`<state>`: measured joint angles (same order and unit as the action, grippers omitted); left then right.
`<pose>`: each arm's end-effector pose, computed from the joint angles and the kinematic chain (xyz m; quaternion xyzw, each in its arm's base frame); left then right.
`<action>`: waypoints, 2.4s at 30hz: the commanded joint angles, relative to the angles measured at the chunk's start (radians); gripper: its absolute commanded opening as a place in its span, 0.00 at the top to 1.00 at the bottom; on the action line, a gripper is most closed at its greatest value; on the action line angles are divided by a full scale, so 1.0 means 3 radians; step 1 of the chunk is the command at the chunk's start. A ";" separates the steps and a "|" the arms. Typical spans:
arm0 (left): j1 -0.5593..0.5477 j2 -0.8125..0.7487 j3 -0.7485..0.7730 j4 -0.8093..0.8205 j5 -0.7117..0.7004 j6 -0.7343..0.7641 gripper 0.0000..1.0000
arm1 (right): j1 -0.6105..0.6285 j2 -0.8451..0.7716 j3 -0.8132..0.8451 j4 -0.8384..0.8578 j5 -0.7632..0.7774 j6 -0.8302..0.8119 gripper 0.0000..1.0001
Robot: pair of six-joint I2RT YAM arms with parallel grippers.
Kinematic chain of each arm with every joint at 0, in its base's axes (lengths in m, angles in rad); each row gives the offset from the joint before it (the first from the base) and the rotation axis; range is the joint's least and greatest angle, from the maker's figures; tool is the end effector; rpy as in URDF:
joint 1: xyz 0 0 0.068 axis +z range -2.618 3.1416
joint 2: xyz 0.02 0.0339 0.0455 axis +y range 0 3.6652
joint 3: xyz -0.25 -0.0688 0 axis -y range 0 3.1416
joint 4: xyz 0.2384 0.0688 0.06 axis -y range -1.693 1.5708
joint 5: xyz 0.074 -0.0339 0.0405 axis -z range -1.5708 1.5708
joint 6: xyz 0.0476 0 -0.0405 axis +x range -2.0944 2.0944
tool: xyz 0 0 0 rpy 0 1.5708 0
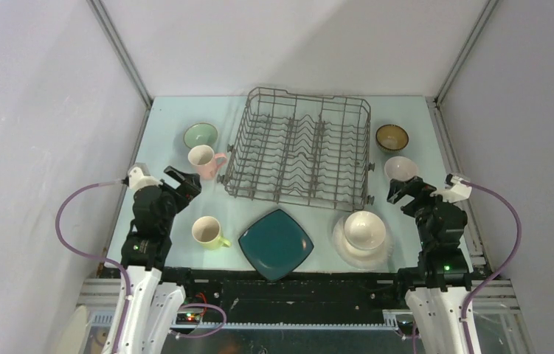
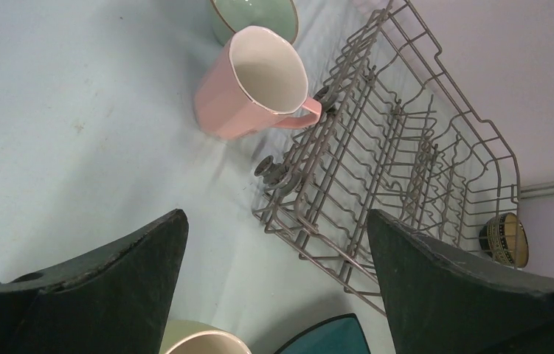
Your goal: Load the mixed dishes into the dish rack
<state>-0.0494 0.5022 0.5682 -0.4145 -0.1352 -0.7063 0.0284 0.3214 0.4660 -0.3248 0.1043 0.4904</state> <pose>0.1488 -0.0009 0.2681 -0.3003 0.7609 -0.1598 0.5525 0.1295 -0.0013 0.2645 0.2081 0.7388 0.1254 0.6286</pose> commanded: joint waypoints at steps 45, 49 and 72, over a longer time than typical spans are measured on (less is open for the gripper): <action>0.0346 0.3012 0.1201 0.0630 -0.0399 -0.0587 0.09 | 0.0289 0.0865 0.0288 0.0249 -0.0623 0.0351 0.06; 0.0349 0.3297 0.1348 0.0517 -0.0380 -0.0558 0.17 | 0.0284 0.0825 0.0288 0.0181 -0.0613 0.0359 0.06; 0.0441 0.2092 0.1071 0.0239 -0.0495 -0.0560 1.00 | 0.0284 0.0899 0.0288 0.0214 -0.0655 0.0327 0.07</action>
<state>0.0772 1.2633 0.8665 -0.4061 -0.2840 -0.8631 0.1101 0.5842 0.5137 -0.3038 -0.0807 0.5922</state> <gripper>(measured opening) 0.036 0.936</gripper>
